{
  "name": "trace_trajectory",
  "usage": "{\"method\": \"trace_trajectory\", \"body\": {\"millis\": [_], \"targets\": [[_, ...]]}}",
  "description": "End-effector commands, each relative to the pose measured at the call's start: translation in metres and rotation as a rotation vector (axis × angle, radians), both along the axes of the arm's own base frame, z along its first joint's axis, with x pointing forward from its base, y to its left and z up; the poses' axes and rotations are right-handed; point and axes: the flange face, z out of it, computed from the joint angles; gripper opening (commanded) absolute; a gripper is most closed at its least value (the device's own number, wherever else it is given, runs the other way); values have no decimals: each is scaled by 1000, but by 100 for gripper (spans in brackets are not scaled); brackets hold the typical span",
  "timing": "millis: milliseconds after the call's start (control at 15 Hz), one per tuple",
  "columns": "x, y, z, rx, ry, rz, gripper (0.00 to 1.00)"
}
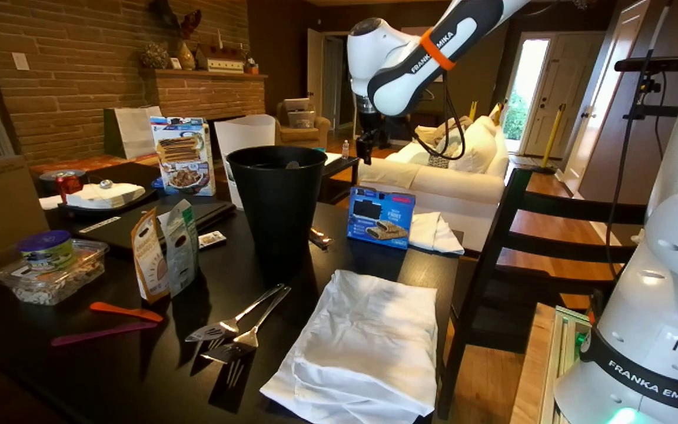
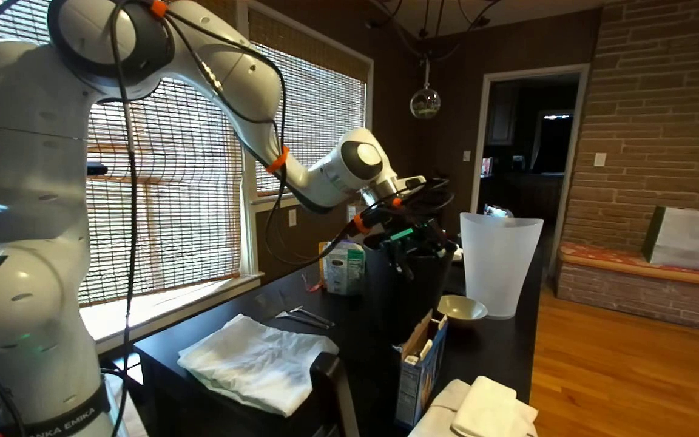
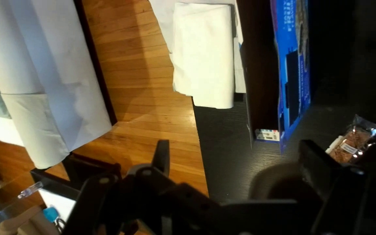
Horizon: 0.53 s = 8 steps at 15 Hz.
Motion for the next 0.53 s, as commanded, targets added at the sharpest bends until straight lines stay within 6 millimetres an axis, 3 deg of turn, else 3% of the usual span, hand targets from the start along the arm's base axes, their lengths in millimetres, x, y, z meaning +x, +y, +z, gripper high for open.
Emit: {"method": "trace_trajectory", "body": {"millis": [0, 467], "targets": [[10, -4, 35, 59, 29, -22, 100], [15, -19, 62, 78, 33, -68, 100]]}}
